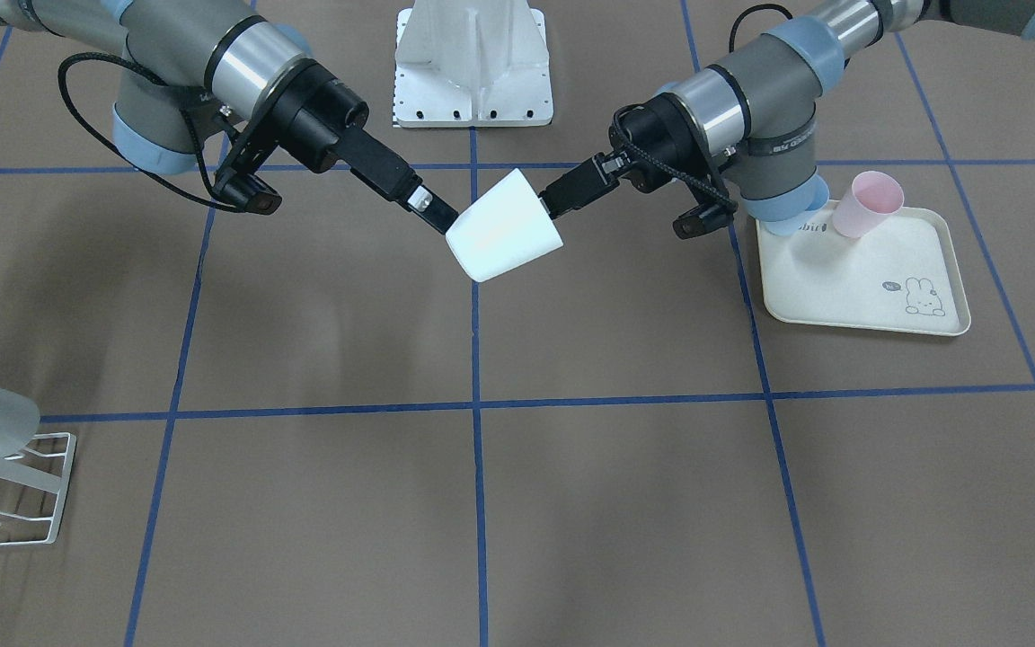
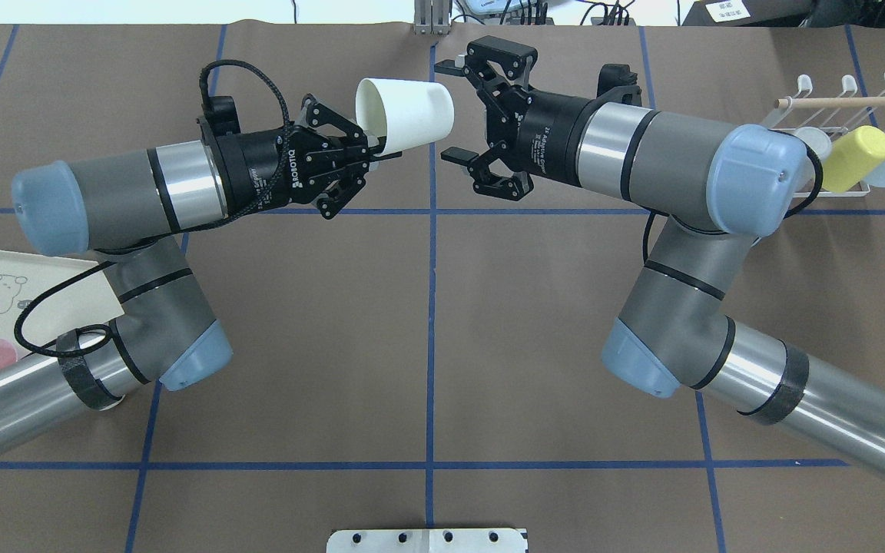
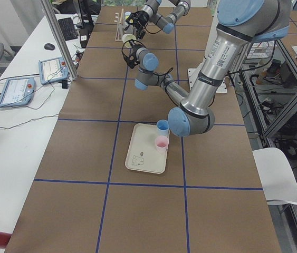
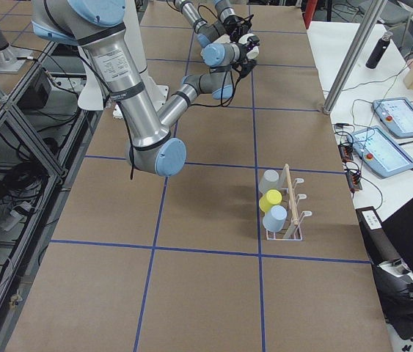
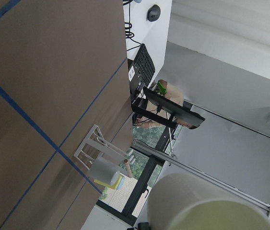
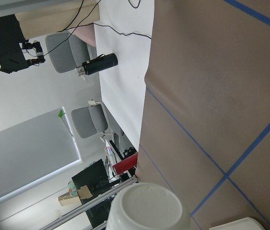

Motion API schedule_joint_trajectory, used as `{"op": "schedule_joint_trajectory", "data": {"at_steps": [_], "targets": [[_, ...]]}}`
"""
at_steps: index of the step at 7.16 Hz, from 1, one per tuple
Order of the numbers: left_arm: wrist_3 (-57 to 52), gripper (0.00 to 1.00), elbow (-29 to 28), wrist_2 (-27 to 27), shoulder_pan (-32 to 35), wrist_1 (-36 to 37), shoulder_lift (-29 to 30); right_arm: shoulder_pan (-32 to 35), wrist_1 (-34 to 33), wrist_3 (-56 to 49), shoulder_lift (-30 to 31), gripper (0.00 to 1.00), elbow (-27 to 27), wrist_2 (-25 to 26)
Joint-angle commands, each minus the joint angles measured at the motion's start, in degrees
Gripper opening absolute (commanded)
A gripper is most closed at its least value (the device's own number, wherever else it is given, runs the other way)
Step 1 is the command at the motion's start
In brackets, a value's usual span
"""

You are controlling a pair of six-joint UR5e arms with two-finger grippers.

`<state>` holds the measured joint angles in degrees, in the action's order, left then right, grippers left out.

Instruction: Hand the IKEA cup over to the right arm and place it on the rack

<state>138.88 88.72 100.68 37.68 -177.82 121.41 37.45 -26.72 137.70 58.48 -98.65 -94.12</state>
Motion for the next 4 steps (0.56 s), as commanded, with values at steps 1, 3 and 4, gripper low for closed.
{"op": "schedule_joint_trajectory", "data": {"at_steps": [1, 3, 4], "targets": [[-0.01, 0.00, -0.04, 1.01, -0.06, 0.20, 0.67, -0.10, -1.48, -2.09, -0.04, 1.00, -0.05, -0.09], [0.08, 0.00, -0.12, 1.01, -0.06, 0.11, 1.72, -0.28, -1.75, -2.09, -0.12, 1.00, -0.14, -0.09], [0.08, 0.00, -0.13, 0.92, -0.24, 0.11, 1.72, -0.45, -1.41, -2.00, -0.21, 1.00, -0.32, -0.09]]}}
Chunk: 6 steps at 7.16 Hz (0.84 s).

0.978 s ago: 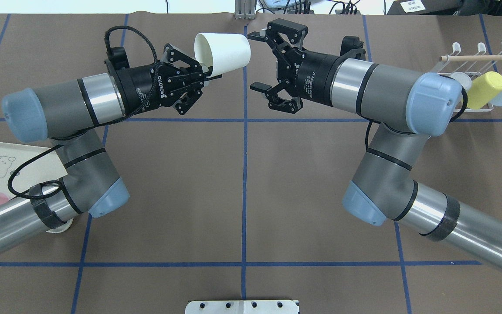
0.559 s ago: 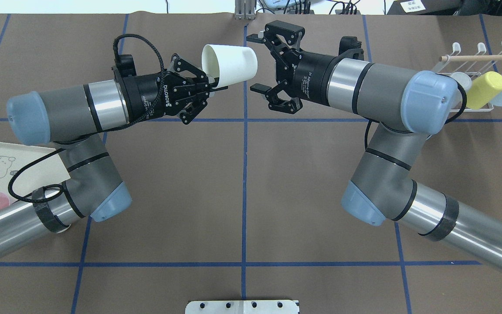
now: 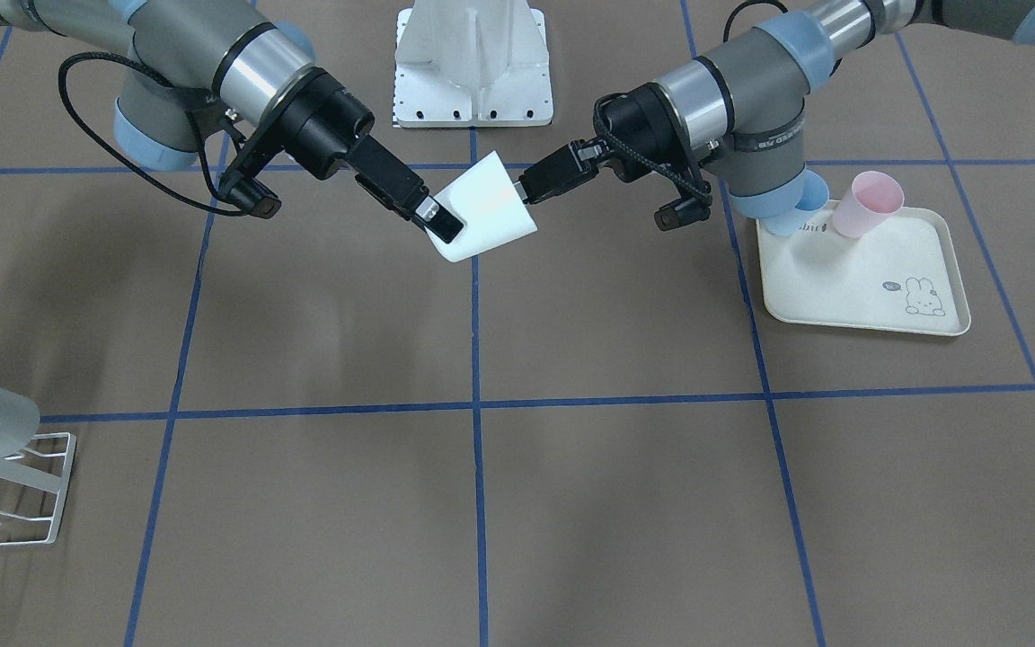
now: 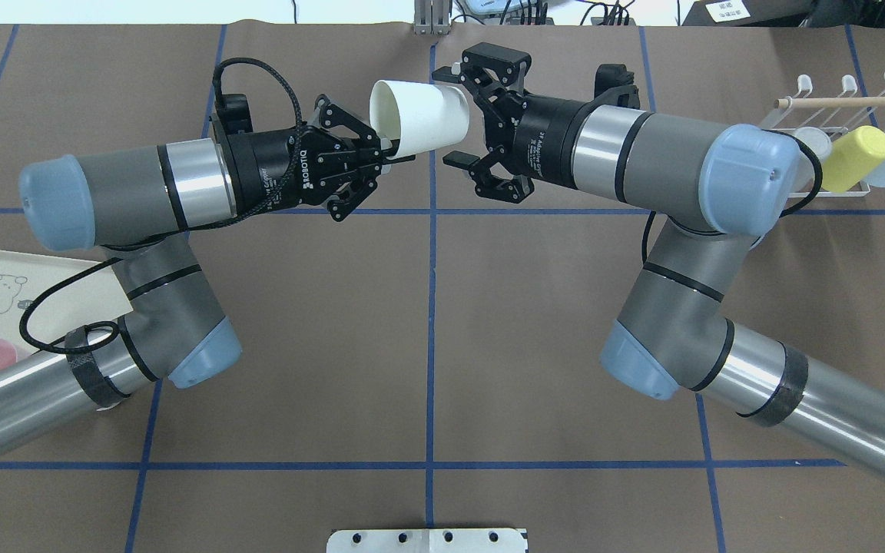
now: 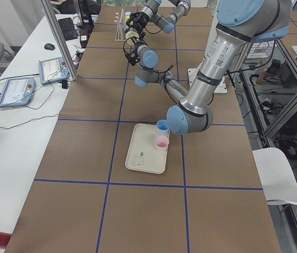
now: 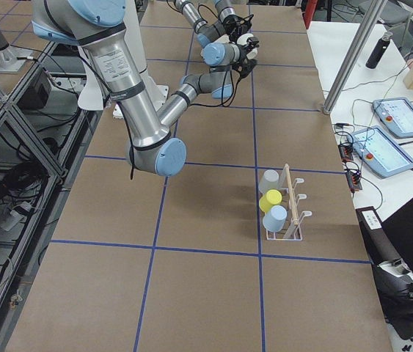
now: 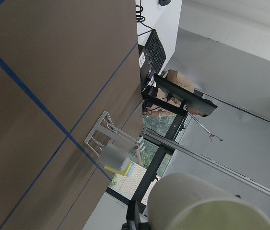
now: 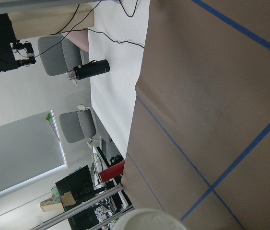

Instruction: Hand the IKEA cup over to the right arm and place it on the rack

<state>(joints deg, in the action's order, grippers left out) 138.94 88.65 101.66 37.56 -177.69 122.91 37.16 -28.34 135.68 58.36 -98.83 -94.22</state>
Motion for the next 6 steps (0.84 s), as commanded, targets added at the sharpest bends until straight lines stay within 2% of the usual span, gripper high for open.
{"op": "schedule_joint_trajectory", "data": {"at_steps": [1, 3, 4, 5, 6], "targets": [[0.01, 0.00, -0.14, -0.06, -0.11, -0.03, 0.22, -0.15, 0.56, 0.46, -0.09, 1.00, -0.31, 0.09], [0.10, 0.00, 0.03, -0.06, -0.11, -0.12, 0.22, -0.15, 0.66, 0.99, -0.09, 0.94, -0.31, 0.53], [0.19, 0.00, 0.03, -0.14, -0.20, -0.20, 0.31, -0.15, 0.74, 1.08, -0.09, 0.80, -0.31, 0.53], [0.27, 0.02, 0.03, -0.14, -0.20, -0.21, 0.31, -0.15, 0.66, 1.17, -0.09, 0.53, -0.40, 0.62], [0.27, 0.50, 0.03, -0.23, -0.29, -0.21, 0.31, -0.15, 0.66, 1.69, -0.09, 0.24, -0.66, 0.62]]}}
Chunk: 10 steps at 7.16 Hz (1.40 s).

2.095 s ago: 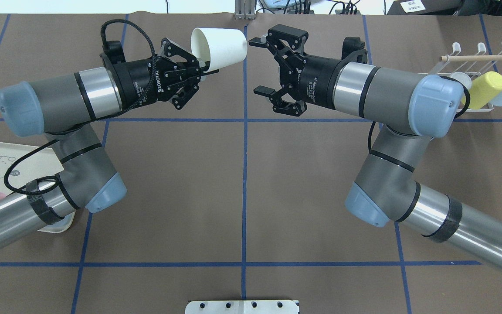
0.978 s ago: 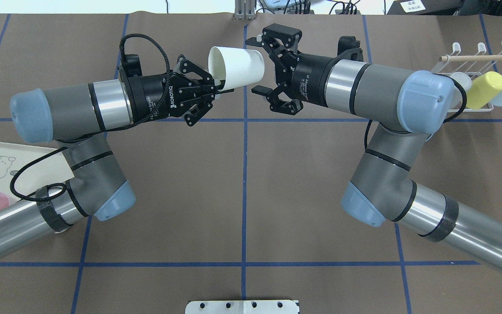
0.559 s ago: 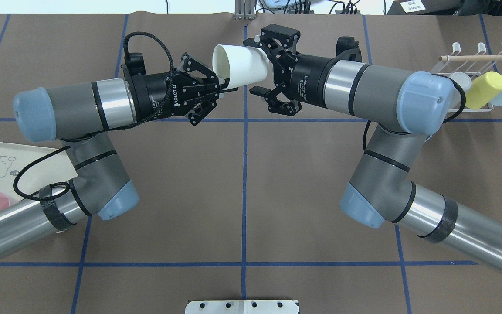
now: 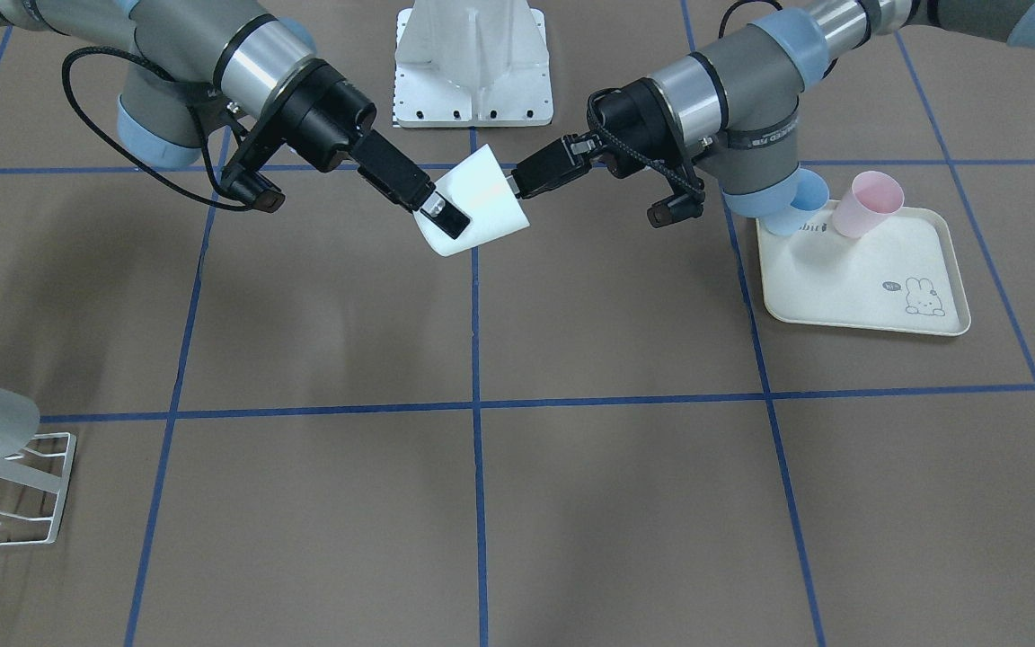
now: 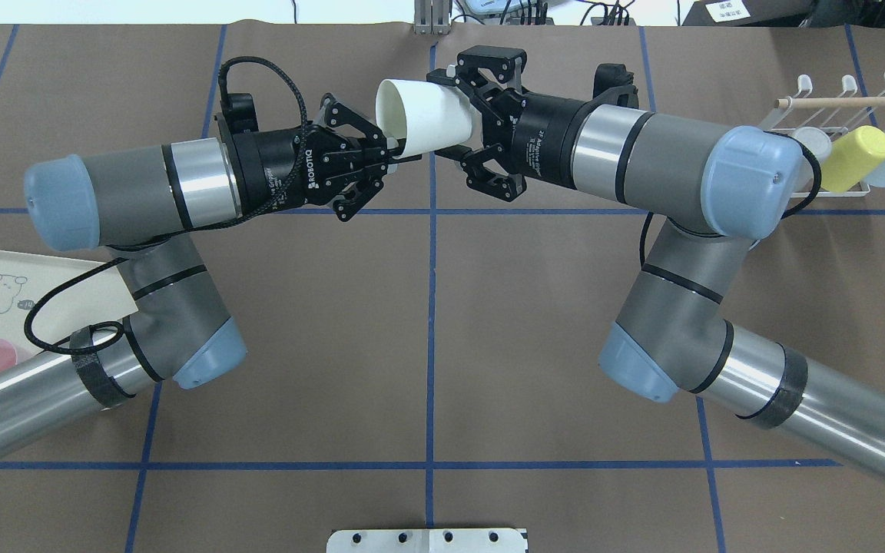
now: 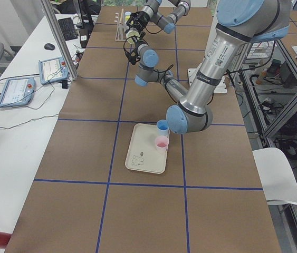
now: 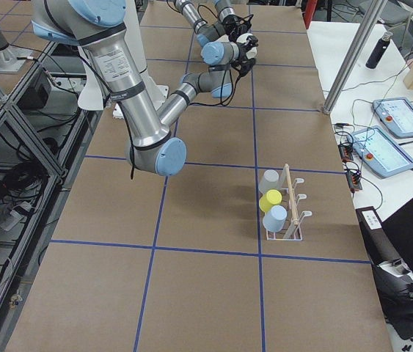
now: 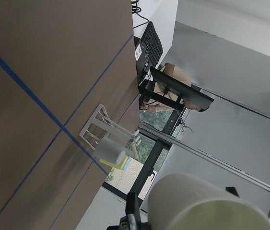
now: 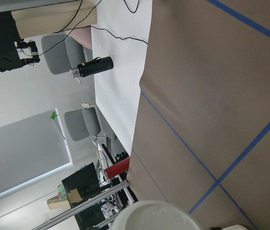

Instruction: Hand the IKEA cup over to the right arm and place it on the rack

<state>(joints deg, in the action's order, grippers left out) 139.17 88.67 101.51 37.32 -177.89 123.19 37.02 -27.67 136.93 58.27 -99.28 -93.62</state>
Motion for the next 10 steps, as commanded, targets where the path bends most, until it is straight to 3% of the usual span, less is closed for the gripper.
{"op": "schedule_joint_trajectory", "data": {"at_steps": [1, 4, 5, 8, 10], "targets": [[0.04, 0.99, 0.01, -0.08, -0.06, 0.26, 0.03, -0.02, -0.01, 0.44, 0.00, 0.06, -0.21, 0.02], [-1.00, 1.00, -0.07, -0.26, 0.90, 0.35, -0.67, 2.42, -1.06, -1.04, 0.61, 0.04, -0.21, -0.59], [-5.36, 1.00, -0.68, -0.17, 2.48, 0.43, -1.19, 3.75, -1.59, -6.44, 1.49, 0.04, 0.22, -0.77], [-16.73, 1.00, -2.18, -0.26, 3.19, 4.56, -2.52, 11.02, -18.93, -30.85, 3.60, 0.04, 0.14, -0.60], [-17.09, 1.00, -3.32, -0.26, 3.89, 5.17, -2.43, 15.52, -29.95, -52.01, 3.96, 0.04, 0.58, 4.46]]}}
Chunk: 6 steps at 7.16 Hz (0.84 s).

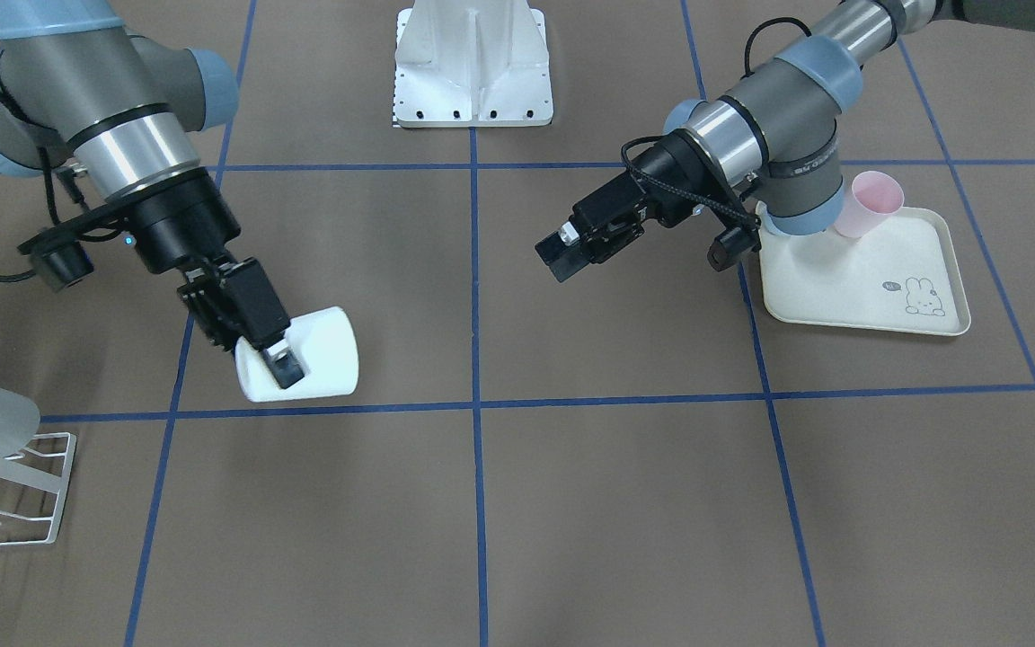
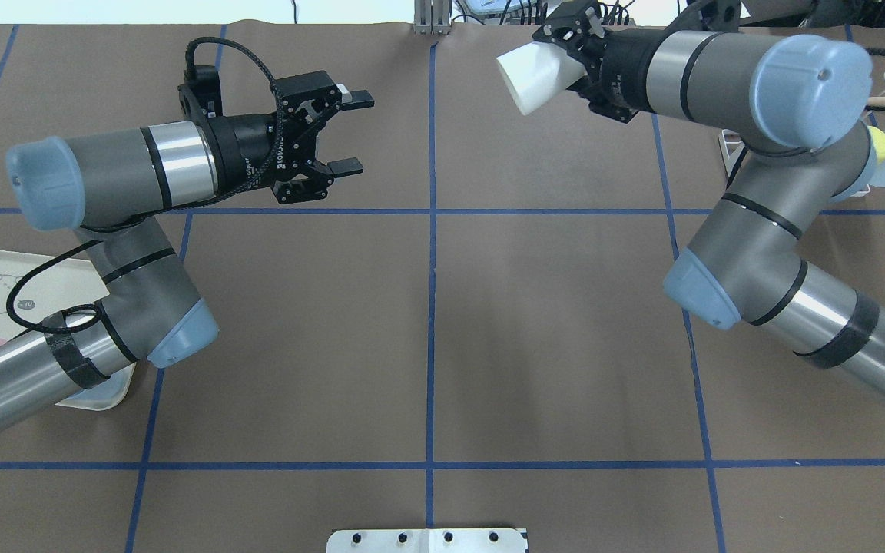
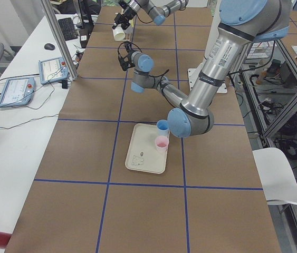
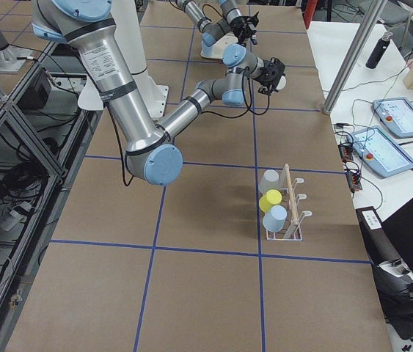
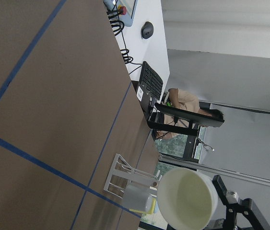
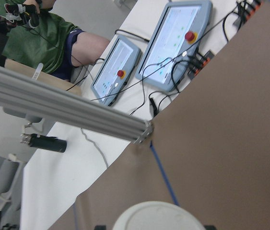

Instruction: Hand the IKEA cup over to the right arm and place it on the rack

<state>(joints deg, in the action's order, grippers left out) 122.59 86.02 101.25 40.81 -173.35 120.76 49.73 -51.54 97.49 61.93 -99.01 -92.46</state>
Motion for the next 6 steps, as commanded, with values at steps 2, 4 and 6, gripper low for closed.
{"op": "schedule_joint_trajectory", "data": {"at_steps": [2, 4, 6], "targets": [[-0.60, 1.00, -0.85, 0.09, 1.11, 3.36, 0.00, 7.11, -6.29, -26.41, 3.37, 0.04, 3.54, 8.94], [-4.19, 1.00, -1.55, 0.26, 1.12, 3.72, -0.09, 8.89, -5.77, -30.07, 5.12, 0.04, 7.50, 16.91], [-4.20, 1.00, -1.47, 0.26, 1.12, 5.04, -0.09, 8.72, -4.98, -31.75, 10.39, 0.06, 7.87, 20.29]]}}
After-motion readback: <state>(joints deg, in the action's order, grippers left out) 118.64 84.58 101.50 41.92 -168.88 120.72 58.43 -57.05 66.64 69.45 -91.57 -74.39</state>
